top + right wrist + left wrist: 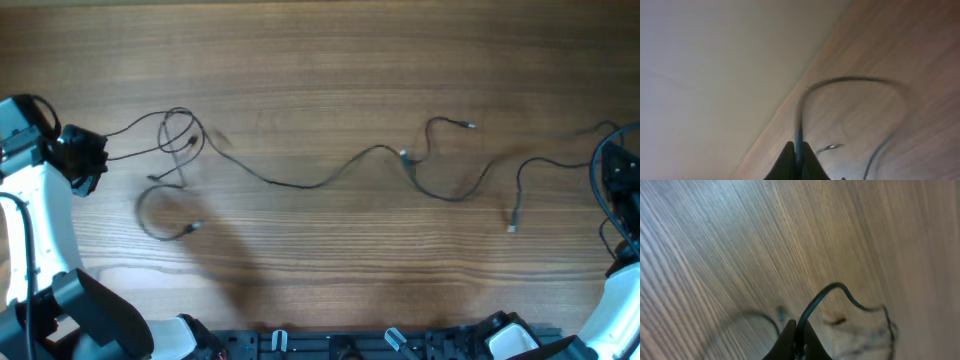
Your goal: Untangle cables
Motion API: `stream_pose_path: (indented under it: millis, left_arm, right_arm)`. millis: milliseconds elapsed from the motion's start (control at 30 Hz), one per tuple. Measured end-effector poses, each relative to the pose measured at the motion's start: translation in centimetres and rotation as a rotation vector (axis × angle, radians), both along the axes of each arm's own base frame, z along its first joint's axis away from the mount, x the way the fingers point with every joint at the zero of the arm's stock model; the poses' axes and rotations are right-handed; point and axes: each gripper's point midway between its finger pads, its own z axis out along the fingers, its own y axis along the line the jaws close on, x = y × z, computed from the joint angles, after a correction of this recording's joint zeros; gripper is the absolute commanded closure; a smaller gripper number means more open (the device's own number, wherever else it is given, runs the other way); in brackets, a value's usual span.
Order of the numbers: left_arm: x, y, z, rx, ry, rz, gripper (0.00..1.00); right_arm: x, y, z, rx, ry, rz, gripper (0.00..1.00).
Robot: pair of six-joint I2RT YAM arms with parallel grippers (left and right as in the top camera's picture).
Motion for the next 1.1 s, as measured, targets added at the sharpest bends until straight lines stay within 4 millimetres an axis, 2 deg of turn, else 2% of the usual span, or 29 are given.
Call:
stream_pose_path:
  millis: [33,67,133,167,200,233,300,367,433,533,667,733,767,833,900,967,1100]
  left_arm:
    - [0.5,-0.9,0.1,-0.034,-0.023,-0.031,0.96]
    - [1.2,-2.0,0.4,-0.056,-0.054,-0.097,0.96]
    - [2.8,-4.8,1.1,-0.078,-0.116,-0.259,0.96]
    - [3.9,-7.8,1.6,-0.089,-0.157,-0.402,0.96]
    - [4.7,-11.7,2.1,-0.098,-0.197,-0.576,0.96]
    - [5.0,-13.5,2.3,-0.099,-0.213,-0.646,0.96]
    - [6.2,-18.6,3.2,-0.059,-0.281,-0.851,0.96]
    - [6.8,-22.1,3.6,-0.007,-0.315,-0.966,0.96]
    - [6.8,-23.8,3.5,0.039,-0.304,-1.017,0.96]
    - [6.9,-24.3,3.1,0.099,-0.281,-1.031,0.95]
    - [7.2,-24.2,2.6,0.124,-0.262,-1.029,0.96]
    - [7.3,-24.1,1.6,0.118,-0.237,-1.028,0.96]
    - [7.3,-24.1,1.1,0.111,-0.223,-1.024,0.96]
    - [7.3,-24.0,0.3,0.1,-0.203,-1.02,0.96]
    - [7.4,-24.0,0.3,0.098,-0.201,-1.017,0.96]
    - [7.4,-24.0,0.3,0.1,-0.2,-1.016,0.96]
    - [7.4,-24.0,0.2,0.1,-0.2,-1.016,0.96]
  right_arm:
    - [-0.1,0.3,-0.7,0.038,0.027,-0.003,0.63]
    - [0.0,0.5,-1.1,0.04,0.04,0.007,0.46]
    - [0.1,1.6,-2.0,0.043,0.071,0.044,0.37]
    - [0.3,2.3,-2.3,0.03,0.081,0.072,0.26]
    - [0.3,2.6,-2.5,0.025,0.085,0.085,0.14]
    - [0.4,2.9,-2.6,0.014,0.089,0.098,0.01]
    - [0.2,3.3,-3.0,0.008,0.105,0.113,0.0]
    - [0.1,3.4,-3.2,-0.002,0.108,0.12,0.01]
    - [-0.5,3.6,-4.0,0.027,0.165,0.108,0.0]
    - [-2.2,2.9,-4.9,0.058,0.37,0.022,0.0]
    - [-4.9,-0.1,-3.7,-0.055,0.649,-0.219,0.0]
    - [-5.8,0.1,-4.1,-0.095,0.748,-0.264,0.0]
    - [-6.0,1.2,-4.7,-0.118,0.802,-0.245,0.0]
    - [-5.0,2.0,-5.2,-0.147,0.794,-0.212,0.0]
    - [-4.6,2.9,-7.3,-0.147,0.821,-0.168,0.0]
    - [-4.8,3.2,-11.2,-0.114,0.891,-0.141,0.0]
    - [-2.9,3.8,-15.3,-0.062,0.916,-0.054,0.0]
